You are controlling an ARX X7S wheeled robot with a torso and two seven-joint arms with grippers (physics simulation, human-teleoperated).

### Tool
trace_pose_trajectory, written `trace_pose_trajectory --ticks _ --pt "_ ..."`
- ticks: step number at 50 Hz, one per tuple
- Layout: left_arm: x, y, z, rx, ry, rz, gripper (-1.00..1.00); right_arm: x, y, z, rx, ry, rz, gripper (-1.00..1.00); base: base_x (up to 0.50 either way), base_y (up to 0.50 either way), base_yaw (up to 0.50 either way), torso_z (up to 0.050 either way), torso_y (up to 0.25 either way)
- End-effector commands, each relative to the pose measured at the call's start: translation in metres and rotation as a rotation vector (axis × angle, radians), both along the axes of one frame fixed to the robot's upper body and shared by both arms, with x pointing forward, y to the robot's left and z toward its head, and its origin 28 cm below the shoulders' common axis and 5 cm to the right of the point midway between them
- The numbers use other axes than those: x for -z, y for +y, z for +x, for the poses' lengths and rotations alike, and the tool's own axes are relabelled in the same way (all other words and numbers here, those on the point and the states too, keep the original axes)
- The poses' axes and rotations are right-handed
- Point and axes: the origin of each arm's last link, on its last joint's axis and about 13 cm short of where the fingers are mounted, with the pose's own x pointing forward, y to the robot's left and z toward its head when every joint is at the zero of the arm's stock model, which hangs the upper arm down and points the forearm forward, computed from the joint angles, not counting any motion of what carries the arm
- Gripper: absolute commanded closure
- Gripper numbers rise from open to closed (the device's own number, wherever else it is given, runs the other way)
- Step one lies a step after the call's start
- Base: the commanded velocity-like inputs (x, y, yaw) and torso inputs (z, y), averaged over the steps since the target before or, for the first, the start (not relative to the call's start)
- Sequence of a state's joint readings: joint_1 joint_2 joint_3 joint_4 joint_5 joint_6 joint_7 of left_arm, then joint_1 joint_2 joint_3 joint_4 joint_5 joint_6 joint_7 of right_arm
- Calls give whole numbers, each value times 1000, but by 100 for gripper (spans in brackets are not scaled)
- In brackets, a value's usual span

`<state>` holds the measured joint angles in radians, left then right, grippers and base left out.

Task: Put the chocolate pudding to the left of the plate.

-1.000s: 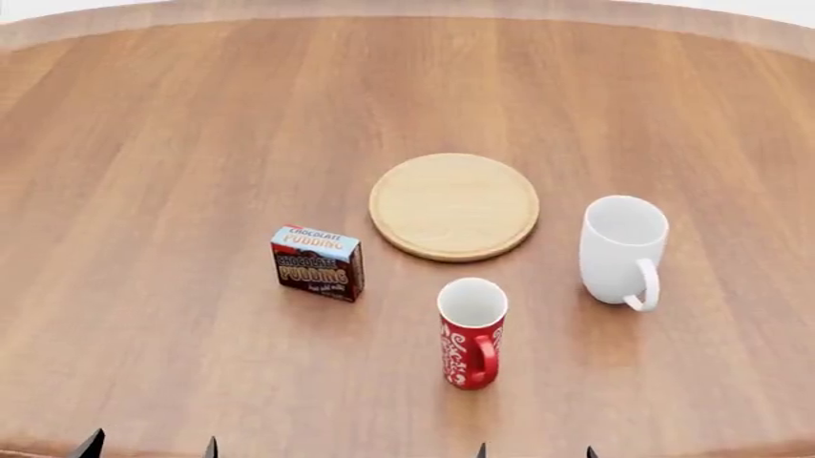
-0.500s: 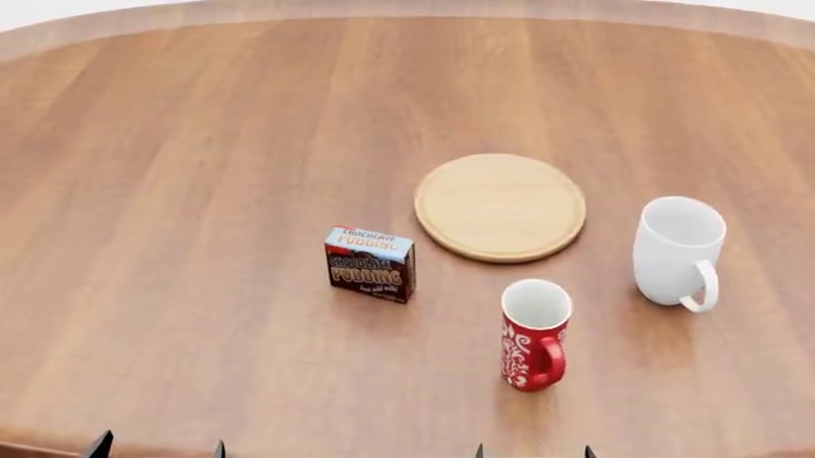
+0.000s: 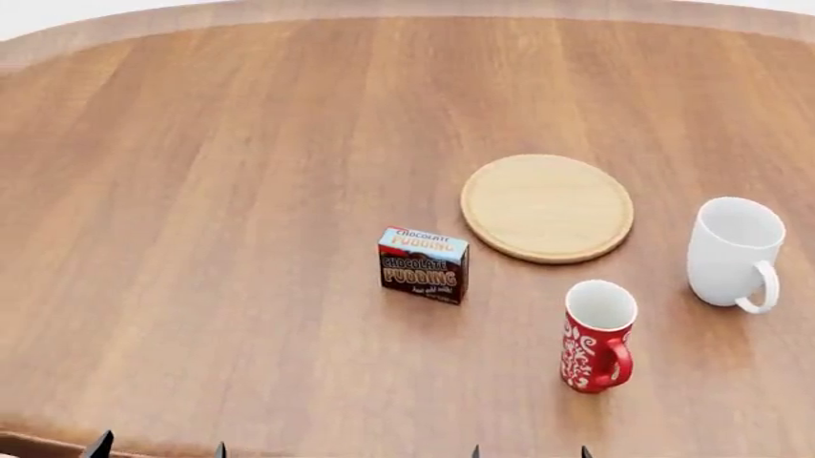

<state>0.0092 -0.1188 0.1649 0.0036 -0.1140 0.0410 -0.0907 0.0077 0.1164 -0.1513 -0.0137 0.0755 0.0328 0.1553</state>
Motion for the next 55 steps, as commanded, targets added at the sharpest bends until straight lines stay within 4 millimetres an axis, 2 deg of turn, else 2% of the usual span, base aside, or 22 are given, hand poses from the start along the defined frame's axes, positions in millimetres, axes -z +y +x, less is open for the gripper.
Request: trace_pose_trajectory --ticks 1,24,28,34,37,55 --pt "0 0 0 -1 0 3 -100 0 0 0 -4 -2 -3 -100 0 203 0 0 0" --pt "-2 2 1 -18 -8 13 -100 -3 0 -1 10 8 42 -100 0 195 0 0 0" --pt "-18 6 -7 -46 -64 30 -100 -21 2 -13 57 -92 -53 -100 0 0 0 0 0" --pt "-49 8 -30 -81 -165 23 -100 -53 4 -40 31 -191 -40 -100 0 0 0 0 0" --pt "-60 8 -41 -94 -217 28 -100 -61 5 -48 14 -213 -33 -100 0 0 0 0 0" --pt "-64 10 -44 -128 -244 32 -100 -63 3 -47 32 -224 -34 -100 0 0 0 0 0"
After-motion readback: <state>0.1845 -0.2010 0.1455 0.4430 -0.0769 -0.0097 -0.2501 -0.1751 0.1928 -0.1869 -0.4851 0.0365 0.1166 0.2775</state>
